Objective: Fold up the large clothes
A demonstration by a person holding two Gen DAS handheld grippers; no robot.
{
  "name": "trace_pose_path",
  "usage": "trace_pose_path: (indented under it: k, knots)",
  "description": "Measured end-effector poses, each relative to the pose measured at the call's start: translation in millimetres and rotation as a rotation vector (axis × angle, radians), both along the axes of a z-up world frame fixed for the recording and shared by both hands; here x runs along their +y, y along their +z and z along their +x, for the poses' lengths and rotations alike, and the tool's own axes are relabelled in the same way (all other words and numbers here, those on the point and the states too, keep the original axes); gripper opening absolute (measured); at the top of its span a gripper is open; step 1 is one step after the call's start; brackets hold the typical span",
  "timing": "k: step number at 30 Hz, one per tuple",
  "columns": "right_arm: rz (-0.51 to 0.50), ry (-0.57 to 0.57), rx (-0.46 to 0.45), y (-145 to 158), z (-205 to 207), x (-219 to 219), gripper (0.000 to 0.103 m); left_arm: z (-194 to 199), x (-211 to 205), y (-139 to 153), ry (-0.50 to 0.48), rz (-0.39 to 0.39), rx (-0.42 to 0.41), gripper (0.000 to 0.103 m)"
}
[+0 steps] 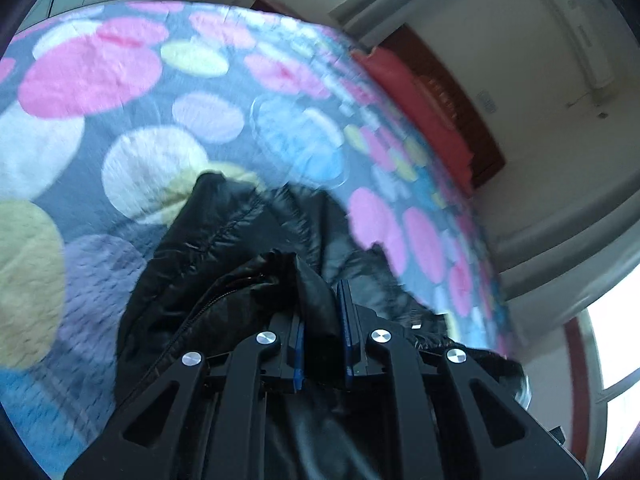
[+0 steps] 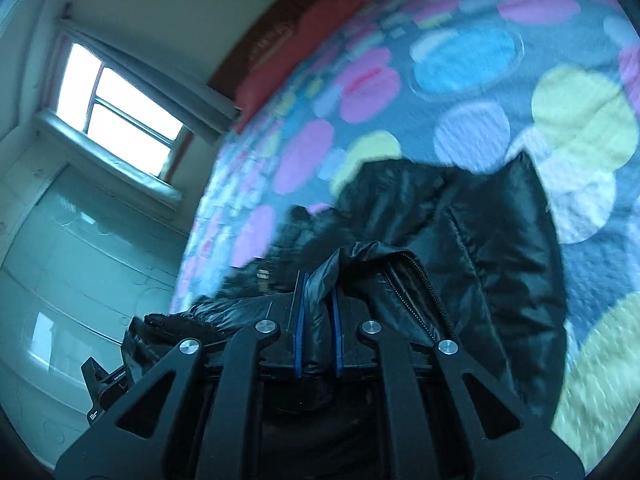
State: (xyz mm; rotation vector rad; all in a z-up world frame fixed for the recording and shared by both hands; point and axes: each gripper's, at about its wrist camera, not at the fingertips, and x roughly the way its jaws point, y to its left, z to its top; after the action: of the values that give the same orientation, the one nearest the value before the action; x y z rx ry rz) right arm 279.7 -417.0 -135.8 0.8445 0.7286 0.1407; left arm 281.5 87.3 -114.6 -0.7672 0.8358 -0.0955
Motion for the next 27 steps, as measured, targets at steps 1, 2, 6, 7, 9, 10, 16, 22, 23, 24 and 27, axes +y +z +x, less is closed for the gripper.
trace_pose_path:
  k: [1, 2, 6, 7, 9, 10, 16, 22, 23, 24, 27]
  knots:
    - [0.001, -0.001, 0.012, -10, 6, 0, 0.01, 4, -2, -5, -0.006, 0.015, 0.001, 0.014]
    - [0.0, -0.001, 0.011, -14, 8, 1, 0.01, 7, -6, -7, -0.013, 0.038, -0.003, 0.015]
    - [-0.019, 0.005, 0.007, -16, 12, 4, 0.015, 14, -10, -4, -0.025, 0.056, -0.016, 0.015]
    - [-0.014, 0.012, 0.003, -15, 11, 4, 0.015, 14, -10, -2, -0.028, 0.055, -0.017, 0.016]
    - [-0.016, 0.021, -0.002, -13, 12, 2, 0.017, 13, -9, 3, -0.036, 0.047, -0.029, 0.018]
    - [-0.016, 0.027, -0.006, -11, 10, 1, 0.019, 13, -7, 6, -0.038, 0.042, -0.034, 0.021]
    - [-0.014, 0.046, -0.073, 13, -11, -3, 0.063, -3, 13, 40, -0.048, -0.104, -0.1, 0.059]
    - [-0.149, 0.106, -0.09, 34, -15, -7, 0.064, -16, 32, 73, -0.067, 0.005, -0.245, 0.075]
    - [-0.18, 0.117, -0.079, 33, -9, -6, 0.064, -10, 33, 68, -0.081, 0.031, -0.223, 0.075]
    - [-0.2, 0.129, -0.075, 32, -5, -6, 0.064, 0, 34, 57, -0.114, 0.033, -0.176, 0.075]
    - [-0.347, 0.152, -0.029, 27, 23, 1, 0.064, 24, 34, 24, -0.153, 0.059, -0.056, 0.075]
